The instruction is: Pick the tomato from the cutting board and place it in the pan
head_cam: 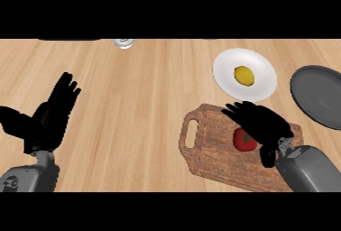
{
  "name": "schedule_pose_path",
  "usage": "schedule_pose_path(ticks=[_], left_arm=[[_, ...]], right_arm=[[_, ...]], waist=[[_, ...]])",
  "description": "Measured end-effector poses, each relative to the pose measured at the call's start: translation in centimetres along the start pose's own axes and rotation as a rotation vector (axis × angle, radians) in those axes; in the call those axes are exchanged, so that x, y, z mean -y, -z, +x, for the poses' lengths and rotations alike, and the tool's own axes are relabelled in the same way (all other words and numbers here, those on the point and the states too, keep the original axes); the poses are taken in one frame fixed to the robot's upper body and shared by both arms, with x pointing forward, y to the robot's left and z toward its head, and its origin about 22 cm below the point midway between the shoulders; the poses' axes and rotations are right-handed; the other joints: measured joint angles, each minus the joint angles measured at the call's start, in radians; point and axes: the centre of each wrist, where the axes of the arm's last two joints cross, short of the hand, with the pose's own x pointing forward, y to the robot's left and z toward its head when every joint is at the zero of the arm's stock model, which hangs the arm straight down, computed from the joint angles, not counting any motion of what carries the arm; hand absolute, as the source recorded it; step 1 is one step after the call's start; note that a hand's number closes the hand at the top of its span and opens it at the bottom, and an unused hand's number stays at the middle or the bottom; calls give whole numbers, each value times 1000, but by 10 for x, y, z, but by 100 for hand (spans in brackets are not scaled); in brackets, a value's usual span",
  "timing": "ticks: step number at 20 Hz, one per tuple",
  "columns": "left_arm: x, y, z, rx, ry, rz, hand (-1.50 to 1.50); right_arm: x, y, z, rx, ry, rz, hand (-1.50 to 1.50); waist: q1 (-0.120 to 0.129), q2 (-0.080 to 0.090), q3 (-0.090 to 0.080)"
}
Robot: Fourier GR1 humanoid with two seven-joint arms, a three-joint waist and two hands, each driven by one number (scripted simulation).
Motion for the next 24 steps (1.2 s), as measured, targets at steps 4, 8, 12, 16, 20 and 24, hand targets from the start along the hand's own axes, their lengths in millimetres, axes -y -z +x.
schedule_pose_path(ticks=[4, 8, 12, 16, 20, 24], left_arm=[[1, 7, 6, -3, -2, -1, 0], [-1, 4, 2, -6, -5, -2, 0], [-2, 0, -2, 2, -1, 6, 0], [-3, 2, 0, -4, -5, 1, 0], [-5, 8, 3, -4, -4, -1, 0], [-4, 3, 6, 0, 0, -2, 0]], right_arm=[[-5, 9, 0, 9, 16, -8, -150], [-12, 23, 1, 18, 41, -9, -150], [-29, 34, 3, 24, 48, 20, 150], [-29, 40, -3, 86, 31, 15, 150], [-31, 48, 0, 114, 30, -23, 150], [-31, 51, -3, 135, 47, -47, 150]], waist=[[-1, 0, 0], [0, 0, 0], [1, 0, 0], [1, -1, -1], [-1, -4, -4], [0, -6, -5]])
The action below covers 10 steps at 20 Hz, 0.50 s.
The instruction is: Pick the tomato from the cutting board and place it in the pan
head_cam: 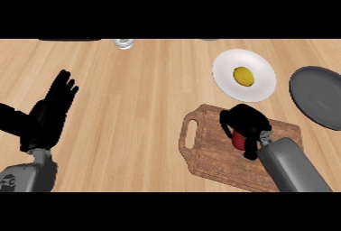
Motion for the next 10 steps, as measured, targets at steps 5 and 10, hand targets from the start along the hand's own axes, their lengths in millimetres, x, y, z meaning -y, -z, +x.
schedule_pose_path(ticks=[5, 10], left_arm=[[-3, -7, -5, -10, -4, 0, 0], [0, -5, -5, -3, -4, 13, 0]], right_arm=[[-3, -9, -4, 20, 25, -50, 150], [1, -29, -12, -59, 60, -195, 150]], waist=[[-2, 0, 0], [-10, 2, 3]])
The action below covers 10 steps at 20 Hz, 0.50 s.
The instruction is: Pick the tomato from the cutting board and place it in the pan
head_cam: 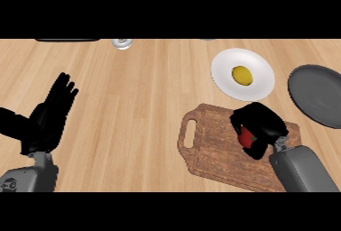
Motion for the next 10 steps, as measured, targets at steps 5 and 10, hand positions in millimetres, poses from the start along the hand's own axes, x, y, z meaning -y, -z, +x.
schedule_pose_path(ticks=[5, 10], left_arm=[[1, -2, 1, -7, -1, 18, 0], [-3, 2, 0, -11, 3, 20, 0]], right_arm=[[3, -23, -2, -233, 58, -135, 150], [44, -51, 10, -337, -8, -363, 150]], waist=[[-12, -2, 1], [-16, -3, 1]])
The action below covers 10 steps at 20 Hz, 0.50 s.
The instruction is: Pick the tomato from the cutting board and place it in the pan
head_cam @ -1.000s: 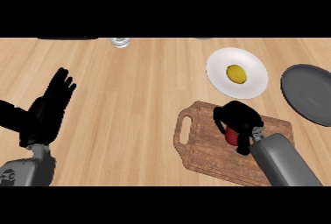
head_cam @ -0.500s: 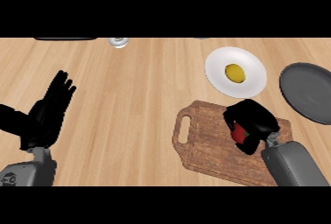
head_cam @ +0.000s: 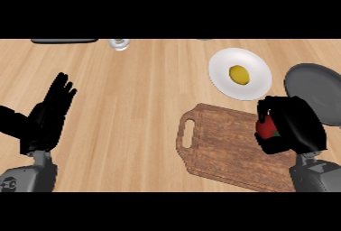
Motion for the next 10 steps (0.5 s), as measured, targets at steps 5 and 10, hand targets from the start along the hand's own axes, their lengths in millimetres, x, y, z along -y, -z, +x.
schedule_pose_path(ticks=[5, 10], left_arm=[[2, 3, -3, 1, 6, -10, 0], [5, 4, -2, 1, 4, -22, 0]], right_arm=[[56, -19, 4, -43, -8, -153, 150], [88, -26, -9, -110, 38, -209, 150]], waist=[[8, 2, 0], [17, 5, 0]])
